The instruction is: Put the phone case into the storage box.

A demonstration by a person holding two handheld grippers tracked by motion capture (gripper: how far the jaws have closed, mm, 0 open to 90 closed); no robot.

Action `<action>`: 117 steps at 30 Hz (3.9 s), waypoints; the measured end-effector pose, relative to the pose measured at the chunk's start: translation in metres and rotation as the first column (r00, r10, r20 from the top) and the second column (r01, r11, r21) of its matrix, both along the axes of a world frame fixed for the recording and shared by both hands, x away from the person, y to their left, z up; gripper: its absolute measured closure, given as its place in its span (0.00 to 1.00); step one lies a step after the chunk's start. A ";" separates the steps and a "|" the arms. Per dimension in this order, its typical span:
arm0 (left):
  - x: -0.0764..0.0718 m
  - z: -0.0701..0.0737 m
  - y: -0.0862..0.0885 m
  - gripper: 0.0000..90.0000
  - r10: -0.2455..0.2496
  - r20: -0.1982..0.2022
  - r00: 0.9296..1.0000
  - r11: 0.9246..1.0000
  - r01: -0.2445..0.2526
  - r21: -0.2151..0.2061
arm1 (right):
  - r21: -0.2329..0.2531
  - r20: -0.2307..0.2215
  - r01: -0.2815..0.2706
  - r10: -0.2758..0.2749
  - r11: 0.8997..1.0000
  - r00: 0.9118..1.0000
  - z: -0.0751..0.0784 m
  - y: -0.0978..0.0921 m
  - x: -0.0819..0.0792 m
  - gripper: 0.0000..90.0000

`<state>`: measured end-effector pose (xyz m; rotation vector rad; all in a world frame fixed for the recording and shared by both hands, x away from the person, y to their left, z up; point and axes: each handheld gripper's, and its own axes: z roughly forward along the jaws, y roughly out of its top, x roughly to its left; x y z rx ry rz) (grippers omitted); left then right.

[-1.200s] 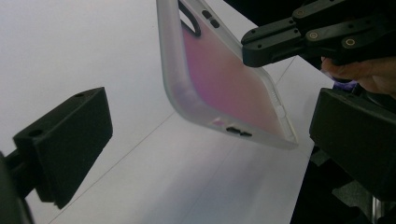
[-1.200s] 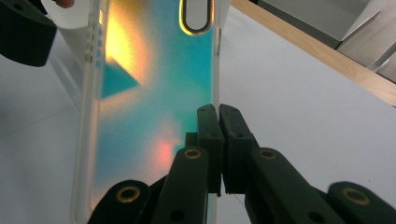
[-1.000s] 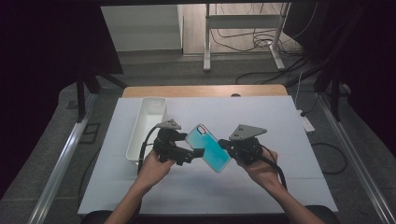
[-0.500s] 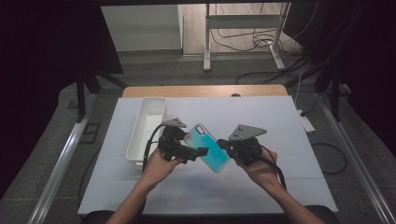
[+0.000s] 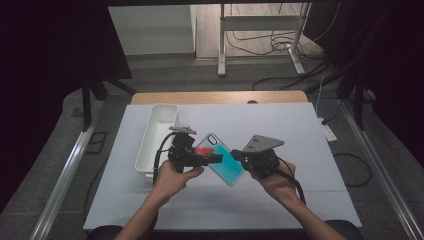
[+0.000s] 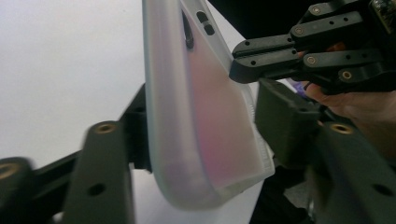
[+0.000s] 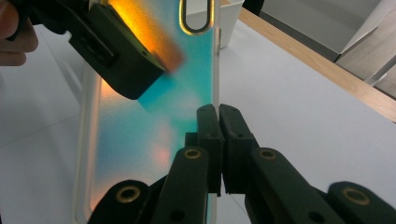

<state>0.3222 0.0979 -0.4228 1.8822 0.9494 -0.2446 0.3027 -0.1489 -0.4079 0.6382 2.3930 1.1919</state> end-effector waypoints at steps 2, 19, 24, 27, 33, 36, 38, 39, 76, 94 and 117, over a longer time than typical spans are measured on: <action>0.000 0.000 0.000 0.61 -0.011 -0.006 1.000 1.000 0.011 -0.003 | -0.001 0.002 0.000 0.000 1.000 1.000 0.000 0.000 0.000 0.98; 0.003 -0.005 0.005 0.95 -0.011 -0.071 0.997 0.997 0.006 -0.074 | -0.002 0.012 -0.010 0.010 1.000 1.000 -0.003 0.003 -0.001 0.97; 0.003 -0.004 0.006 0.95 -0.020 -0.057 0.998 0.998 0.016 -0.067 | 0.018 -0.011 -0.026 0.027 0.999 1.000 -0.002 0.001 0.001 0.89; 0.003 -0.004 0.008 0.95 -0.021 -0.049 0.999 0.998 0.018 -0.059 | 0.033 -0.030 -0.030 0.031 0.999 0.999 -0.001 -0.001 0.001 0.79; 0.004 -0.002 0.012 0.95 -0.030 -0.035 0.999 0.998 0.029 -0.053 | 0.070 -0.127 -0.036 0.045 0.997 0.991 0.000 -0.008 0.009 0.48; 0.004 -0.001 0.013 0.95 -0.043 -0.025 0.999 0.998 0.042 -0.052 | 0.085 -0.182 -0.053 0.068 0.995 0.981 -0.001 -0.010 0.014 0.31; 0.004 -0.001 0.013 0.95 -0.051 -0.021 0.998 0.997 0.050 -0.050 | 0.109 -0.241 -0.063 0.088 0.992 0.967 -0.004 -0.011 0.019 0.17; 0.004 0.000 0.013 0.95 -0.055 -0.019 0.998 0.997 0.054 -0.048 | 0.112 -0.252 -0.066 0.092 0.991 0.963 -0.005 -0.011 0.020 0.13; -0.006 0.006 -0.003 0.95 -0.238 0.085 0.968 0.971 0.239 0.004 | 0.083 -0.390 -0.253 0.265 0.964 0.882 -0.017 0.008 0.012 0.47; -0.007 0.006 -0.003 0.82 -0.298 0.135 0.945 0.950 0.307 -0.057 | 0.254 -0.464 -0.360 0.439 0.898 0.769 -0.019 -0.002 0.020 0.95; -0.019 0.020 -0.006 0.10 -0.106 0.281 0.954 0.988 0.069 0.139 | 0.175 -0.292 -0.231 0.274 0.957 0.916 -0.006 -0.008 0.014 0.95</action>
